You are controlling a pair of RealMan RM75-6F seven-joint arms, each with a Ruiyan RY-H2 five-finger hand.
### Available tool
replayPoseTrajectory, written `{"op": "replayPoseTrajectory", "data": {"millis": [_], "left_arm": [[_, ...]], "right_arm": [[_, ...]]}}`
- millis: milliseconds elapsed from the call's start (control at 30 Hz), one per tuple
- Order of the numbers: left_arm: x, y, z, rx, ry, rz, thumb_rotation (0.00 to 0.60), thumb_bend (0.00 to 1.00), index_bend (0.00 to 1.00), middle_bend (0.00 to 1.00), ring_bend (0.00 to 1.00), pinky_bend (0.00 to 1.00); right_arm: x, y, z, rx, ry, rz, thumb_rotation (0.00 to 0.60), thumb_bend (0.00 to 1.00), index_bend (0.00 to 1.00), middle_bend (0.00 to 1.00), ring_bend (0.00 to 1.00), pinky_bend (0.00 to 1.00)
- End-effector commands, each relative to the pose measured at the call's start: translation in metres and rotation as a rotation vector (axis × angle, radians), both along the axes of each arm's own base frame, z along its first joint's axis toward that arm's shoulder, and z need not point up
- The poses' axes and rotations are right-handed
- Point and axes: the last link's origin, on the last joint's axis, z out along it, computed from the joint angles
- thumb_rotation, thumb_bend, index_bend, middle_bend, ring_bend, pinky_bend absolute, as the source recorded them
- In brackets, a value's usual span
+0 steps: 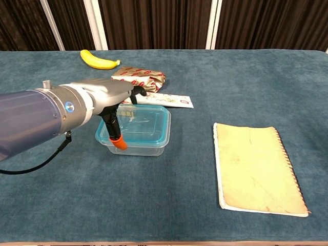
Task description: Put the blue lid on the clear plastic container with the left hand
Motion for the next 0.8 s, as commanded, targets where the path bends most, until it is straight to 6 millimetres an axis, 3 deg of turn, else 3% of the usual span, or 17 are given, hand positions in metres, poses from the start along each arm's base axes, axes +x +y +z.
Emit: {"op": "replayPoseTrajectory", "data": {"millis": [33,800], "left_arm": [[0.0017,-0.001,-0.0011,-0.006,-0.004,-0.011,0.6,0.12,0.05,0.23,0.0,0.0],[-0.0038,0.0004,-0.0023,-0.01,0.016,-0.015,0.6,0.12,0.05,0.22,0.0,0.0]], "right_arm": [[0.0,0.0,-0.0001,0.0,-0.001,-0.001,0.6,0.27,0.02,0.0,0.0,0.0],[0.0001,0.0001,-0.0004,0.001,-0.007,-0.006,0.6,0.27,0.02,0.0,0.0,0.0]]}}
